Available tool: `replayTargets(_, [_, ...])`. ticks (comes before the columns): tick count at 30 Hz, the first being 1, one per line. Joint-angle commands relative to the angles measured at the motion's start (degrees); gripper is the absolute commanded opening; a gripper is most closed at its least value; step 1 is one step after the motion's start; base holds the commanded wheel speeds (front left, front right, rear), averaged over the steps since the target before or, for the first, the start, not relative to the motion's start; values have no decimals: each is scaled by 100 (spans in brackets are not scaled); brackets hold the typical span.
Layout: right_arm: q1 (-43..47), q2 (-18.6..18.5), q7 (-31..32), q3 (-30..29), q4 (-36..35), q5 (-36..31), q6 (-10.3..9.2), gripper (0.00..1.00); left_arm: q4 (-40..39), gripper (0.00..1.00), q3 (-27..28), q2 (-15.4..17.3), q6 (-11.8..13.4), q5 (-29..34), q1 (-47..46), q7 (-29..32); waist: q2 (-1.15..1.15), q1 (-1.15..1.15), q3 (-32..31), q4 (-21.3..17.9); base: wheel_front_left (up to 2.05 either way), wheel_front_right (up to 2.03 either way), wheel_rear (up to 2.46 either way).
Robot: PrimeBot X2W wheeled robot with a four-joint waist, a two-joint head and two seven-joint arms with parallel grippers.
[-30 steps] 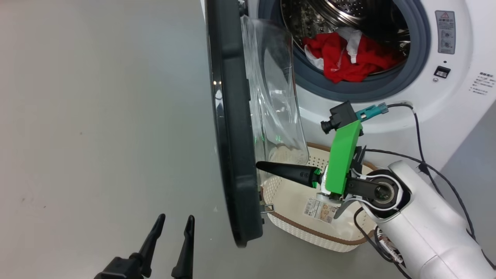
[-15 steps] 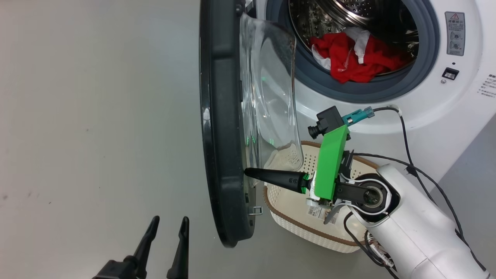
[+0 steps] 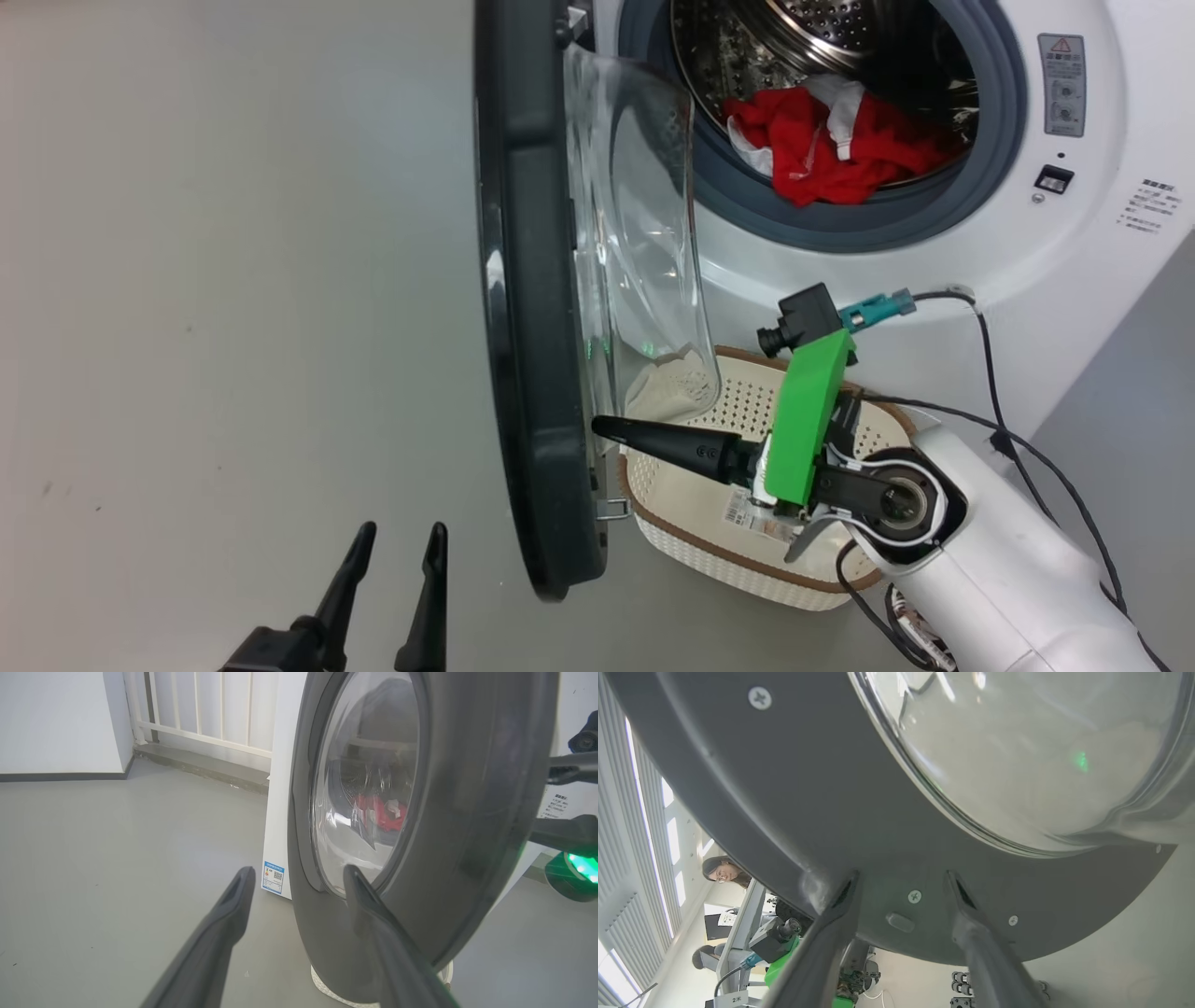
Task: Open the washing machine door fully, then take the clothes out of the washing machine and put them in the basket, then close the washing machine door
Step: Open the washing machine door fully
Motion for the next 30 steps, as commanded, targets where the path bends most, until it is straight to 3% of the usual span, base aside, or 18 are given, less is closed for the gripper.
replayTargets(1, [46,1,-72,-5,-165,-52,43,100,-105,100,206,50,-13,33,-130,-69,0,0,-1,-63,0,0,0])
replayTargets(16, [737,-400,-642,-46,-172,-127,43,100,-11,100,385,50,-94,80,-154,-69,0,0,-38,-370,0,0,0])
replayTargets(30, [1562,-880,-1543,-49,-69,-258,43,100,17,100,589,50,-126,124,-21,-69,0,0,-147,-642,0,0,0])
